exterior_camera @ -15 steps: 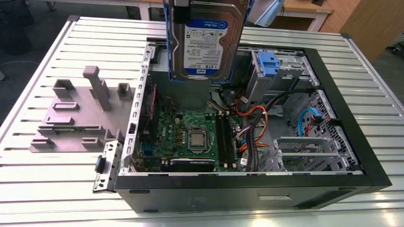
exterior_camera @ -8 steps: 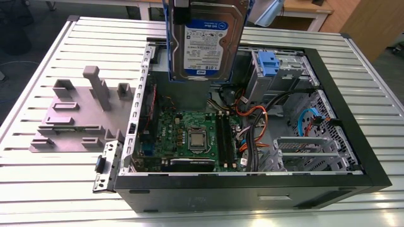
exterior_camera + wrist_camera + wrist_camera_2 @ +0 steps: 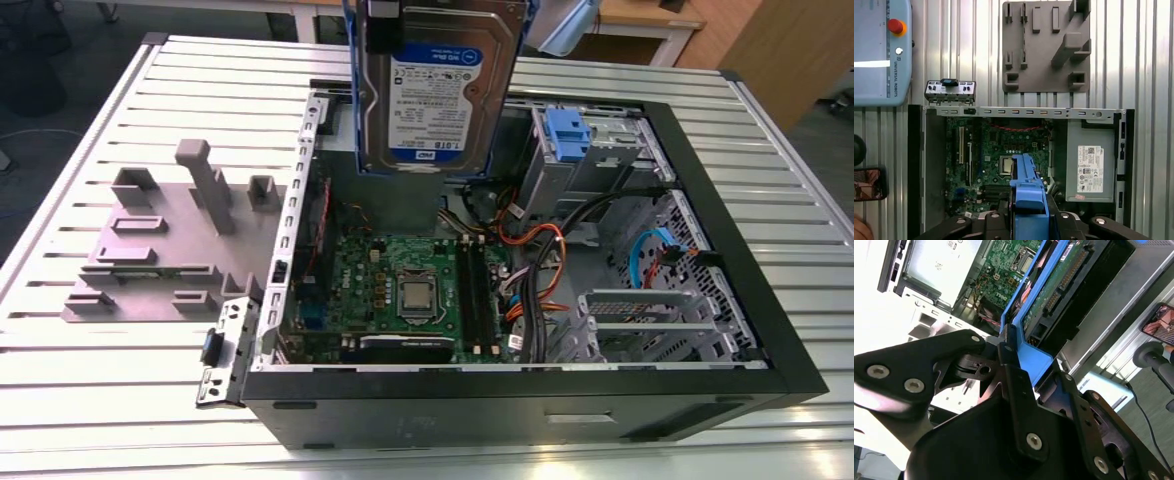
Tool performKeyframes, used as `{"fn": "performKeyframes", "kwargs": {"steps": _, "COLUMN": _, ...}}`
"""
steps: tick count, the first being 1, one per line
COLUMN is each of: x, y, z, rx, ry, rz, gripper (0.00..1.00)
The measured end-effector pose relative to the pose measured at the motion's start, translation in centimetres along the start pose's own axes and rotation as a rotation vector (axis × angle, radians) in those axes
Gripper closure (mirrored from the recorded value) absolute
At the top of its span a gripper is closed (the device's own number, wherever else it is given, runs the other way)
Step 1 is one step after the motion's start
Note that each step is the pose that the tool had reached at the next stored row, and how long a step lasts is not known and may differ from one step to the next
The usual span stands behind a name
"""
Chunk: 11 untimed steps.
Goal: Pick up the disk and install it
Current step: 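Insert the disk into the insertion slot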
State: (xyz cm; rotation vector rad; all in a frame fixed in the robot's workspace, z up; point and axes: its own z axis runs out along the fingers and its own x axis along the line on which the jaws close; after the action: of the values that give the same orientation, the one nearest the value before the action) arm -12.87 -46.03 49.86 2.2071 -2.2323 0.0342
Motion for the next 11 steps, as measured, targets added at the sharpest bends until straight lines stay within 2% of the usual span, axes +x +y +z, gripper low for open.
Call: {"fn": "performKeyframes", "kwargs": {"steps": 11, "x": 0.37, "y": 0.0, "z": 0.01, "rx": -0.0001, "ry": 0.0006, "rz": 0.0, "gripper": 0.64}}
